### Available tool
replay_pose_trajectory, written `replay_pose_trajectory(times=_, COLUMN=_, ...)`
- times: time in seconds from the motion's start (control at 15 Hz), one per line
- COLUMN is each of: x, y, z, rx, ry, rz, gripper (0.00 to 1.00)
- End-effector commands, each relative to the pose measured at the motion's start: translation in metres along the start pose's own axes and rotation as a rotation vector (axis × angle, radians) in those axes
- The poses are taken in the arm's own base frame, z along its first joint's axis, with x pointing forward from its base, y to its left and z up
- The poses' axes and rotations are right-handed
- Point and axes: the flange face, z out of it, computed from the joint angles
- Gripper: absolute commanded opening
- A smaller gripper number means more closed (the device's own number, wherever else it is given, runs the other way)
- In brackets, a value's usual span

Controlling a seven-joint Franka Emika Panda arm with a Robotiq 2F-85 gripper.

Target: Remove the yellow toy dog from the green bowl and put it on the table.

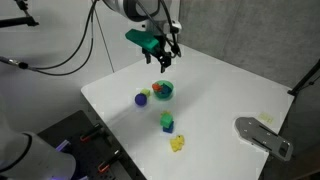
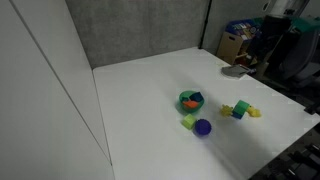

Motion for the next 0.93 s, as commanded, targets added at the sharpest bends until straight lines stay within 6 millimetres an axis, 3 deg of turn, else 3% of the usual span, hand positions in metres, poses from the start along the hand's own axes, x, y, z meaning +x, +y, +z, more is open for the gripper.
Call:
replay_pose_trajectory(times=0.0, x=-0.026, y=-0.014, z=-0.061, rx=-0.056, ry=0.063, rz=0.026, gripper=1.0)
replay_pose_trajectory(times=0.27, x=-0.053, y=-0.019, z=-0.117, rx=-0.057, ry=0.153, rz=0.067, gripper=1.0)
replay_pose_trajectory(times=0.47, x=-0.068, y=-0.018, z=-0.143, rx=-0.053, ry=0.197, rz=0.085, gripper=1.0)
replay_pose_trajectory(times=0.53, x=-0.072, y=-0.015, z=-0.142, rx=-0.051, ry=0.201, rz=0.086, gripper=1.0)
replay_pose_trajectory(times=0.6, x=-0.059, y=-0.02, z=-0.14, rx=-0.045, ry=0.198, rz=0.061, gripper=1.0)
replay_pose_trajectory(times=0.87, x=-0.067, y=-0.017, z=-0.14, rx=-0.043, ry=0.201, rz=0.068, gripper=1.0)
